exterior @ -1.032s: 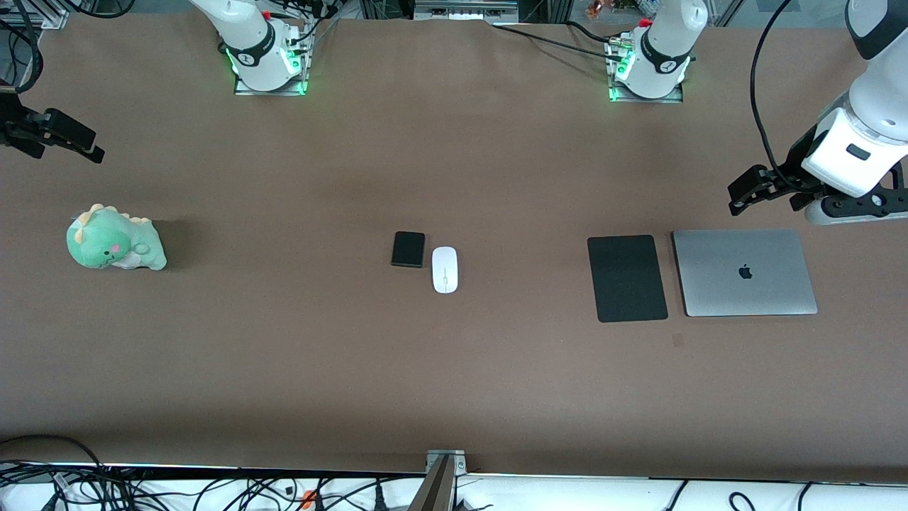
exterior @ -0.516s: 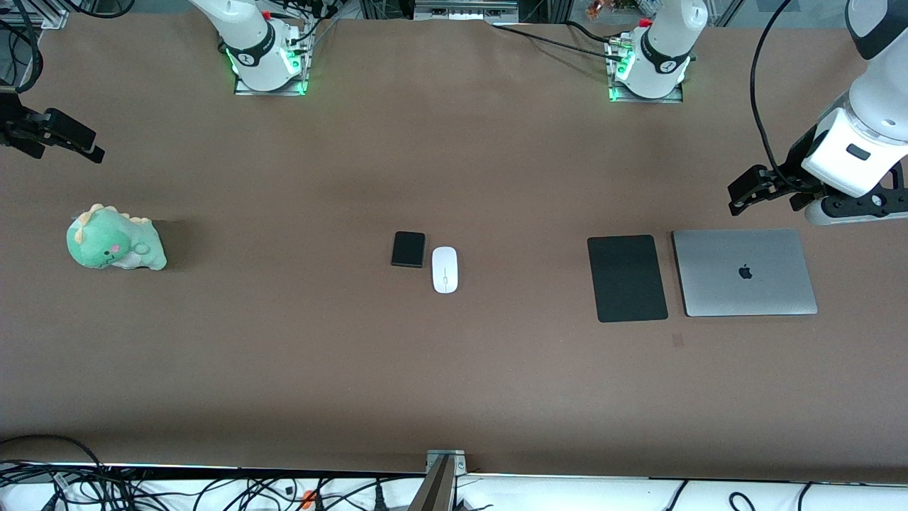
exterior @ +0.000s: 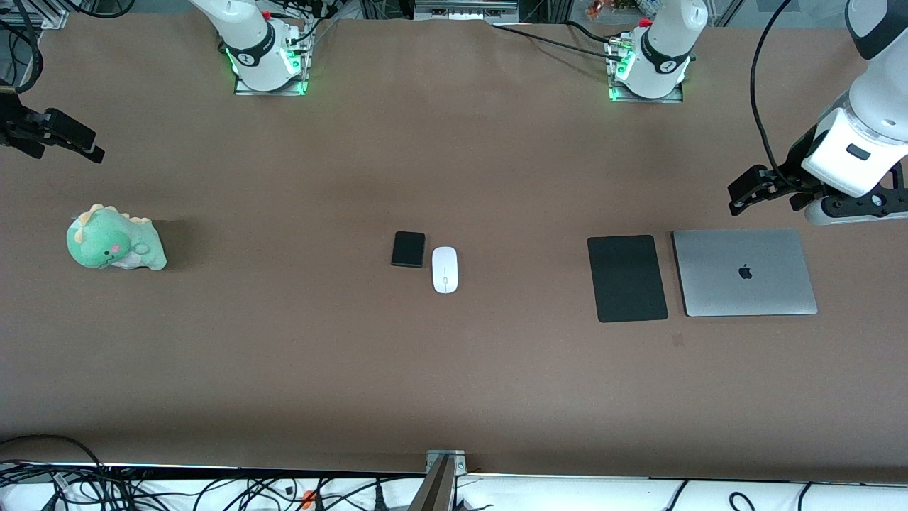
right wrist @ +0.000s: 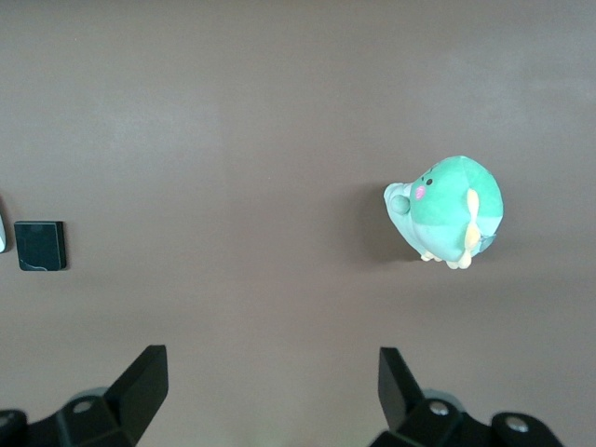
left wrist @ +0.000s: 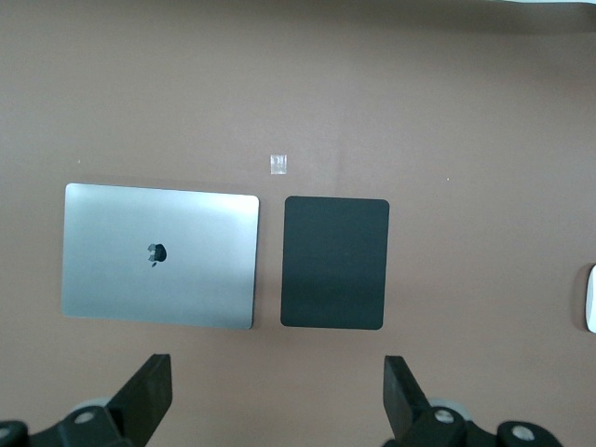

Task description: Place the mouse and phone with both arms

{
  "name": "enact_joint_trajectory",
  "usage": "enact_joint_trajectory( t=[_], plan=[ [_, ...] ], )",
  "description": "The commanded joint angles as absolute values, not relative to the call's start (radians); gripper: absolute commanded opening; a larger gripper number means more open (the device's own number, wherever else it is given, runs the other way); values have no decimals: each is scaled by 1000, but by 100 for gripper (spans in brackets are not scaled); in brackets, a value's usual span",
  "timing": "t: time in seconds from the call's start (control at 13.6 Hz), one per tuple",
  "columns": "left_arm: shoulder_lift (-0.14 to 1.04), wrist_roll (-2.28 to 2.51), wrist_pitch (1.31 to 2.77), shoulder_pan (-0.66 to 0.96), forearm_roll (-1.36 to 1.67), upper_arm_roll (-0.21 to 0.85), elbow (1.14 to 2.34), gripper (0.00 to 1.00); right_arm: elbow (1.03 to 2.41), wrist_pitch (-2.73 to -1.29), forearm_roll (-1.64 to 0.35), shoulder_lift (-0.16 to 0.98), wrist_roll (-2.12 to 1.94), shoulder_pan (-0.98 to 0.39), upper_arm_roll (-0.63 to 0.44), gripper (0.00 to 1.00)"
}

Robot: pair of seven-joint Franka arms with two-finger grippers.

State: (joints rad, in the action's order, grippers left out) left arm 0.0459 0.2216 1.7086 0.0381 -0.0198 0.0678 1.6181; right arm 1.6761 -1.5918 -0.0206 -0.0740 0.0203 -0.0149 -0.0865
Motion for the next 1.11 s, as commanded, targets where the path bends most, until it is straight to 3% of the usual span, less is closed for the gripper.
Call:
enact_joint_trajectory(
  t=[0.0,0.59,1.03],
  plan=[
    [55,209,1694,34,-12,69,1592,100,1684,-1582,-14,-94,20,-6,-75,100],
    [55,213,1694,34,-8,69,1592,100,1686,-1582,-14,-92,20,-6,-75,100],
    [137,210,1690,52,-14,78,1589,100,1695,-1580,-14,-89,20,-6,-75,100]
  ],
)
